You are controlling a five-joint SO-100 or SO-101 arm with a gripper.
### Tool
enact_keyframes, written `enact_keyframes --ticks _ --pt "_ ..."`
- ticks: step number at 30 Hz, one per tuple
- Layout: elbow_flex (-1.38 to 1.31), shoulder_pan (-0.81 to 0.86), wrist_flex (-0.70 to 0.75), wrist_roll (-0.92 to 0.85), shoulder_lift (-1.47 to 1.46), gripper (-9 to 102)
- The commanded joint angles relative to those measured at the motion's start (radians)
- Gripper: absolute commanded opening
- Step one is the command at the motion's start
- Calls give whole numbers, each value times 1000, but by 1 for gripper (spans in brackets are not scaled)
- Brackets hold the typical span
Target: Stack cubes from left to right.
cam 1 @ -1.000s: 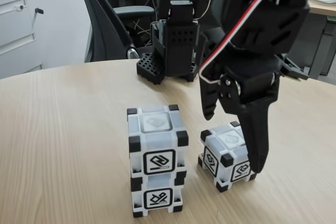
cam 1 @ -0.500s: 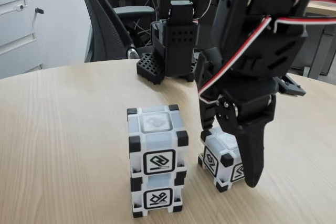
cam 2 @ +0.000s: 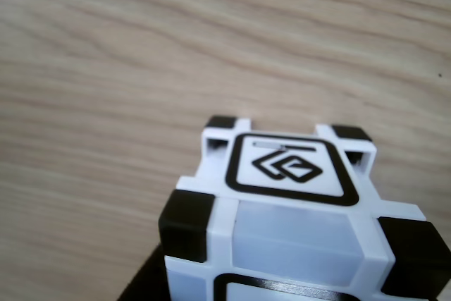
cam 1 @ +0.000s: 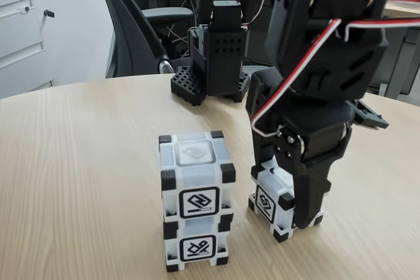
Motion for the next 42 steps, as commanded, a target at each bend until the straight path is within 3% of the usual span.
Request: enact_keyframes --ticks 1,12,29,42 --pt "-18 8 -12 -2 -6 3" --pt "-21 0 -3 20 -2 0" --pt "-18 -9 11 78 342 0" --pt "-20 -9 140 91 494 0"
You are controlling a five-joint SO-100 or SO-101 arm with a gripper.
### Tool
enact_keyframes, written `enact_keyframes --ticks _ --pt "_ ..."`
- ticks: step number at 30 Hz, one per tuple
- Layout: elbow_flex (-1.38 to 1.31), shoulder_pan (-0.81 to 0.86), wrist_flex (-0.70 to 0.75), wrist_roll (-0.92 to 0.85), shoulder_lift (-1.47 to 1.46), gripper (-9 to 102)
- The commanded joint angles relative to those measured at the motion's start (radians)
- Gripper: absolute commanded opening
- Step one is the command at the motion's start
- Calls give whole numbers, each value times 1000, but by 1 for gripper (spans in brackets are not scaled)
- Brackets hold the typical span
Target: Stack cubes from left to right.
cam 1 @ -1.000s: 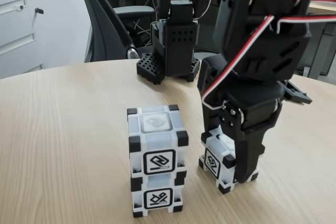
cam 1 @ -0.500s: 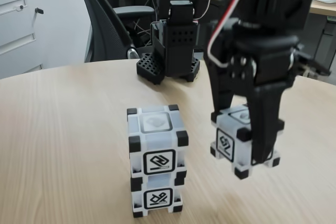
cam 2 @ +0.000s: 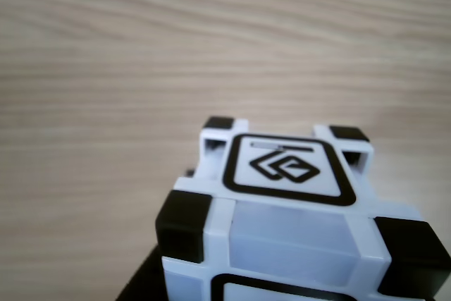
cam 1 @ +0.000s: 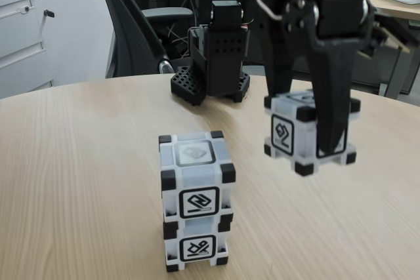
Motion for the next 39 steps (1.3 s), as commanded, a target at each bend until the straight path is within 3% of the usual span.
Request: enact_keyframes --ticks 1,16,39 --pt "-20 -2 25 5 94 0" --pt "-210 21 129 -75 127 0" --pt "-259 275 156 -138 110 0"
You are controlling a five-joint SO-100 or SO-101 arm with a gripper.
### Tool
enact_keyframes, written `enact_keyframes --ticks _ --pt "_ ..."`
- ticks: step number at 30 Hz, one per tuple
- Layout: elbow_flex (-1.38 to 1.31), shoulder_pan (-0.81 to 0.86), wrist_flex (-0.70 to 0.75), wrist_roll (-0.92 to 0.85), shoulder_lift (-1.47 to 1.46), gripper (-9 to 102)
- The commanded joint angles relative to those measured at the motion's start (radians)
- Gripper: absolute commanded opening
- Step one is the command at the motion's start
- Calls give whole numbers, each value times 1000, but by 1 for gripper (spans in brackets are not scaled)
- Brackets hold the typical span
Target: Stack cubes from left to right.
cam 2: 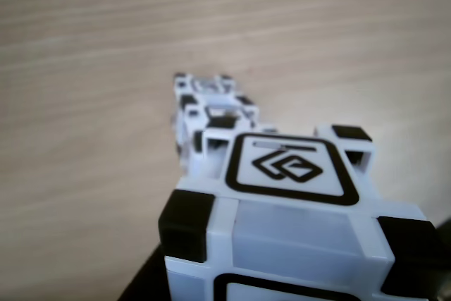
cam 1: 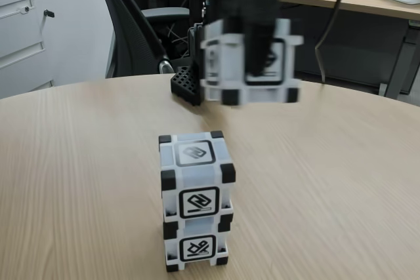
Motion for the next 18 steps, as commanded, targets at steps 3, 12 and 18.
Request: enact_keyframes --ticks 3,12,18 --pt "-41 67 12 -29 34 0" --pt "-49 189 12 -63 -32 0" --pt "-54 193 2 -71 -98 0"
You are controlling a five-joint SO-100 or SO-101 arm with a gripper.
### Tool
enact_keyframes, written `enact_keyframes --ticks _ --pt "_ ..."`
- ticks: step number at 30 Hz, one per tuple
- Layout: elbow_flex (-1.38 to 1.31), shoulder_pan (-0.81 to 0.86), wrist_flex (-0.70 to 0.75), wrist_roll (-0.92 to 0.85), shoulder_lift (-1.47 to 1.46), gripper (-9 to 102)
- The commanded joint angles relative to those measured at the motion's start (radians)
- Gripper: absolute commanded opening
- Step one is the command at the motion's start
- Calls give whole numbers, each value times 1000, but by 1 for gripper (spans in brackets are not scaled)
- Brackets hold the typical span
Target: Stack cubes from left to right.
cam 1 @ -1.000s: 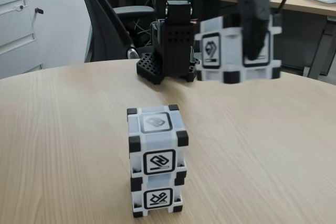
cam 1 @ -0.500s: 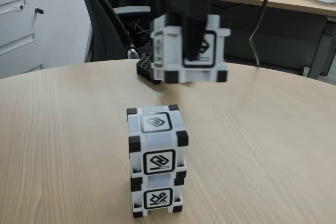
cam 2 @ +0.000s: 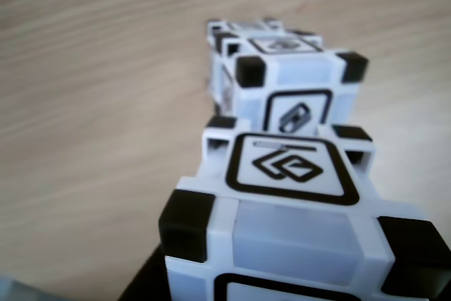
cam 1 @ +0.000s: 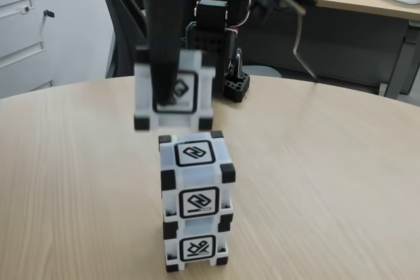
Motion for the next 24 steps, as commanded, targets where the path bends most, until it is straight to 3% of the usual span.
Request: enact_keyframes --ticks 1,24 --pt "-52 8 2 -6 3 0" --pt "-55 8 12 -55 21 0"
